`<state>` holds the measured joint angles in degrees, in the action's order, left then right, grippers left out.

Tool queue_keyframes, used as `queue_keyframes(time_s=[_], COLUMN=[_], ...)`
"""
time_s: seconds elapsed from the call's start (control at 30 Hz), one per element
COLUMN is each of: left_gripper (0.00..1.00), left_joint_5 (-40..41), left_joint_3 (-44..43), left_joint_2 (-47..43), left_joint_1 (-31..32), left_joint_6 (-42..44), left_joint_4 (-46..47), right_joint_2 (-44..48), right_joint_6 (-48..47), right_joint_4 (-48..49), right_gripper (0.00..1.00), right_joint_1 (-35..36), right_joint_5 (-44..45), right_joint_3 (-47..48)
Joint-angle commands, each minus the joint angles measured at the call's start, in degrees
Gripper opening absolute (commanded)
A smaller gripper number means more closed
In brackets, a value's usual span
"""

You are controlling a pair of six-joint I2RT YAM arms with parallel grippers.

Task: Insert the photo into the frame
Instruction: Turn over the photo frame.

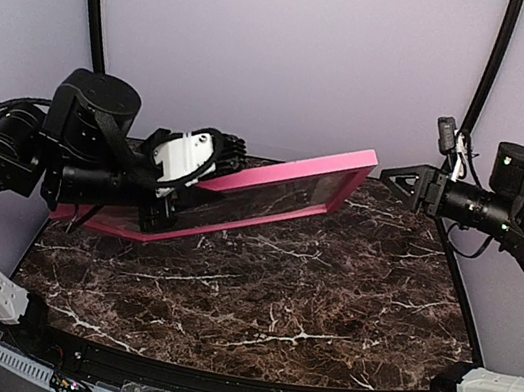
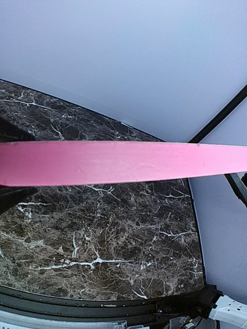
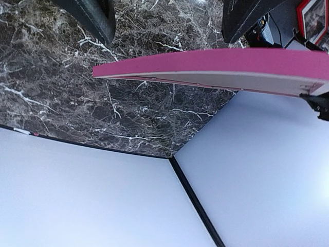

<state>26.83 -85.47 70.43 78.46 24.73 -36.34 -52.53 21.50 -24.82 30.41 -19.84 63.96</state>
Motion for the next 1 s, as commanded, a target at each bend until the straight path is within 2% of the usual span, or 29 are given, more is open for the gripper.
queue_keyframes(time_s=[0.0,0.27,0.67,0.97], left_gripper=[0.00,0.00,0.00,0.00], left_joint_5=[-3.8,-13.9,-26.4,-32.2], left_joint_3=[-4.1,-8.5,-14.6,-18.7], left_joint_2=[-3.6,-2.7,6.8,11.2], left_joint_1=[-2.6,-10.2,-20.9,-22.8], left_joint_6=[0.8,-0.9,1.1,3.8], left_joint_4=[-0.6,-9.0,-16.5,-18.6], right_joint_2=[1.0,-1.5,-11.7,-25.4], right_joint_6=[-4.9,-11.9,-23.7,-32.3], right_joint_4=[7.1,7.1,-8.6,-21.6], right_gripper=[0.73,0.75,0.76,0.75], right_joint_1=[1.3,7.0,17.1,26.8], right_joint_5=[-4.8,-4.0,6.4,16.5], right_joint_3=[-1.1,0.1,14.9,29.9])
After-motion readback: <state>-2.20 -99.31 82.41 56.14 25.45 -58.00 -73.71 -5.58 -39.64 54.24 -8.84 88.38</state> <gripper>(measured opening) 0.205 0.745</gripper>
